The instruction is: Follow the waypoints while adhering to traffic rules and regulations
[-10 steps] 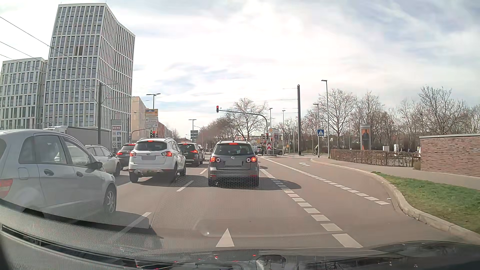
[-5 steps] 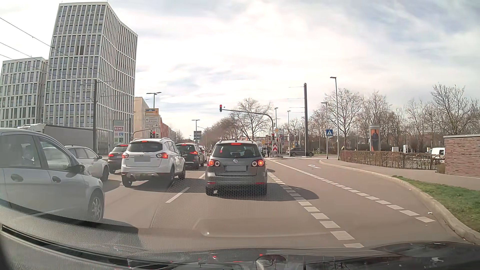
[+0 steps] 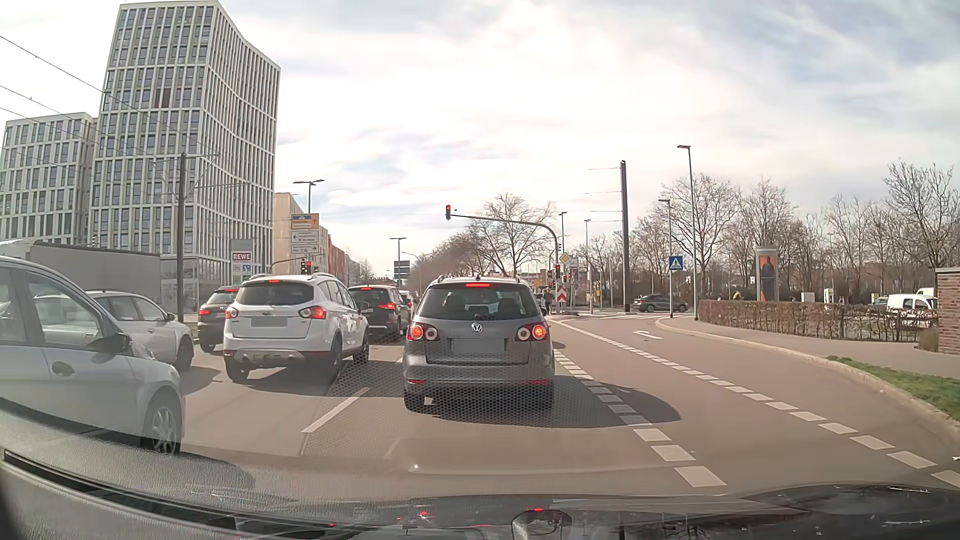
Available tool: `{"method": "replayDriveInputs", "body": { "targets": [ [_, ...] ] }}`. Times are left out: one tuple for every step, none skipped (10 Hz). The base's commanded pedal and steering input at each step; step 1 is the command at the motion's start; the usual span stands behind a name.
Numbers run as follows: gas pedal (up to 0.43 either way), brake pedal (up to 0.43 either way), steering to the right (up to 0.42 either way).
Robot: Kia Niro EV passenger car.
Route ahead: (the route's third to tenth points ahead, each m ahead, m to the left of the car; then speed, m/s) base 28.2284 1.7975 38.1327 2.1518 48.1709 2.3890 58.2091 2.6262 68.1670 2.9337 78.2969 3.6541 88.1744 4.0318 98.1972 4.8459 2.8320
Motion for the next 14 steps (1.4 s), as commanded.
{"method": "replayDriveInputs", "body": {
  "targets": [
    [0.0, 0.165, -0.039],
    [0.0, 0.171, -0.037],
    [0.0, 0.183, -0.034],
    [0.0, 0.207, -0.028],
    [0.0, 0.22, -0.021],
    [0.0, 0.22, -0.014],
    [0.0, 0.22, -0.009],
    [0.0, 0.207, -0.005],
    [0.0, 0.201, -0.005],
    [0.0, 0.195, -0.005],
    [0.0, 0.195, -0.005],
    [0.0, 0.189, -0.005],
    [0.0, 0.183, -0.004],
    [0.0, 0.183, -0.004]
  ]
}}
